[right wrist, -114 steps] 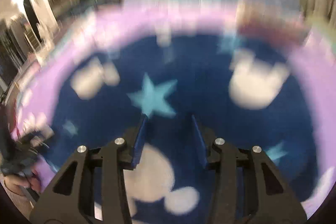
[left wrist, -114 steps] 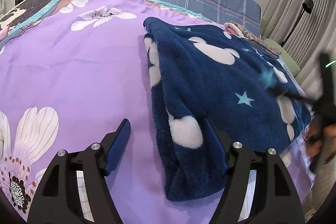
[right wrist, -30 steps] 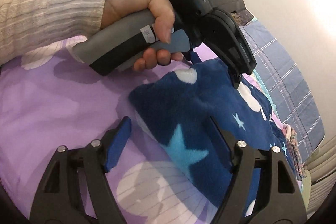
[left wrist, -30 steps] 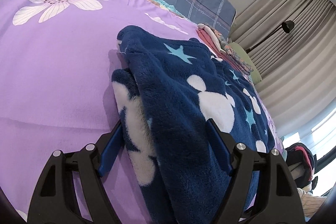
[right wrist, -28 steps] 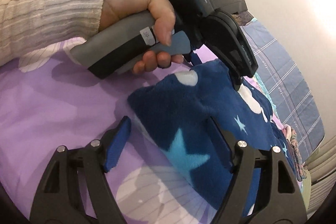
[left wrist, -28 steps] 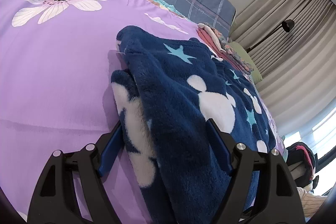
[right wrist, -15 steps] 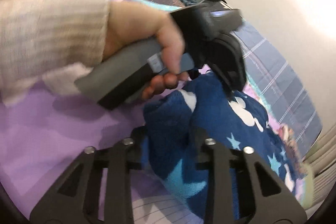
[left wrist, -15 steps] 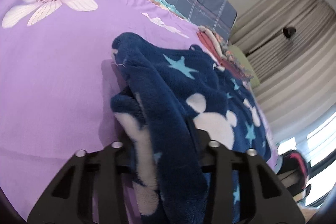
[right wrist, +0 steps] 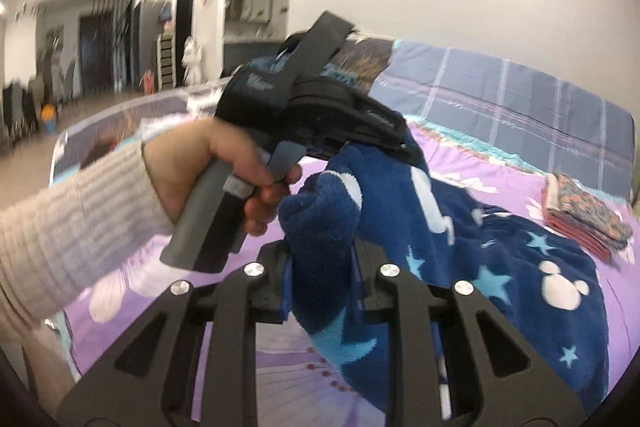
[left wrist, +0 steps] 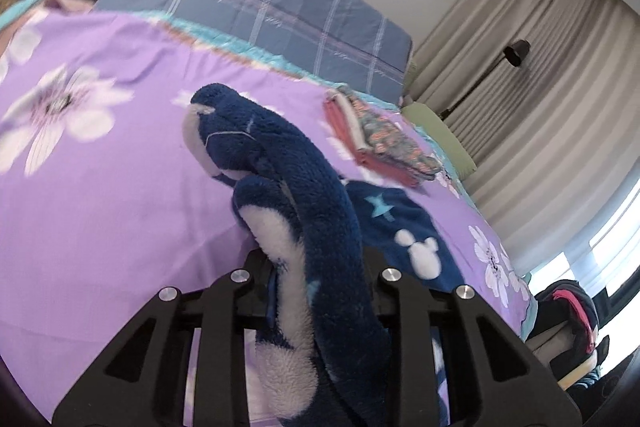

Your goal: Fold small clothes

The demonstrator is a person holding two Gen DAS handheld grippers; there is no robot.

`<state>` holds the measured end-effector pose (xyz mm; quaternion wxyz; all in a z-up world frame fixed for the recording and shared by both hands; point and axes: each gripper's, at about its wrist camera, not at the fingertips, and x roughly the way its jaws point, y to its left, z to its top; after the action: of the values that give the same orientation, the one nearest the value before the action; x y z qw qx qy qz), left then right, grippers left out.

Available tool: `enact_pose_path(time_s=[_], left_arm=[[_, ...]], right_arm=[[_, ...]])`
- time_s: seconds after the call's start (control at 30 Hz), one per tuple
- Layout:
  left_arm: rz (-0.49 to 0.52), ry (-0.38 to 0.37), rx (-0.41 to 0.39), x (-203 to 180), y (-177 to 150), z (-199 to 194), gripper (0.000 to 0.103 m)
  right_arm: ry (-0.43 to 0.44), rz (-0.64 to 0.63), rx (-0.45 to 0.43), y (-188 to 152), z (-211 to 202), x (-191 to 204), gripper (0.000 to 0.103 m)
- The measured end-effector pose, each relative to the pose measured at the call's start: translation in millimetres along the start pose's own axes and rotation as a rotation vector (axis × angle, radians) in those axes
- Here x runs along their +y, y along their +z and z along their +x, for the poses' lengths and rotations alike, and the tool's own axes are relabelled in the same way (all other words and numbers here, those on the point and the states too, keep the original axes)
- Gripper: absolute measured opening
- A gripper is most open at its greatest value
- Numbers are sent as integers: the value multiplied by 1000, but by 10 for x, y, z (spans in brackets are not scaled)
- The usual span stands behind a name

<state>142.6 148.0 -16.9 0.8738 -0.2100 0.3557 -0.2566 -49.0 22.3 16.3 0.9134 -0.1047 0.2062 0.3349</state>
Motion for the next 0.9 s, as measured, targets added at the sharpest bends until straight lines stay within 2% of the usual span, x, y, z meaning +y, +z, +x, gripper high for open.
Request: enact_pose_path(time_s=[0.2, 0.4, 0.53, 0.6, 0.63, 0.7, 0.73, 0.77, 0.83, 0.9], left_arm=[[118, 2, 26, -717, 189, 261, 28], [248, 21, 112, -1521, 210, 834, 28], [318, 36, 183, -1938, 112, 1367, 29], [351, 83, 225, -2080, 8, 1735, 36], [353, 104, 244, -2096, -37, 1876, 42], [353, 148, 298, -2123, -143, 2189, 50], [348, 159, 322, -2124, -204, 2328, 58], [339, 149, 327, -2134, -238, 2401, 61], [337, 108, 314, -2197, -241, 2395, 62], [344, 50, 296, -2301, -224, 2334, 62]], right_arm=[[-13, 160, -91, 2, -449, -582, 21], [-2, 385, -133, -226, -861, -1322, 21], [-6, 553, -144, -544, -1101, -1841, 21], [-1, 639, -132, -731, -1147, -2096, 21], [-1, 706, -114, -884, -1156, -2254, 21], [1, 822, -65, -1151, -1125, -2472, 21], [16, 914, -24, -1372, -1082, -2620, 21], [26, 960, -3, -1486, -1061, -2679, 21], [65, 1071, 29, -1763, -1024, -2817, 21], [123, 1130, 17, -1896, -1027, -2868, 21]])
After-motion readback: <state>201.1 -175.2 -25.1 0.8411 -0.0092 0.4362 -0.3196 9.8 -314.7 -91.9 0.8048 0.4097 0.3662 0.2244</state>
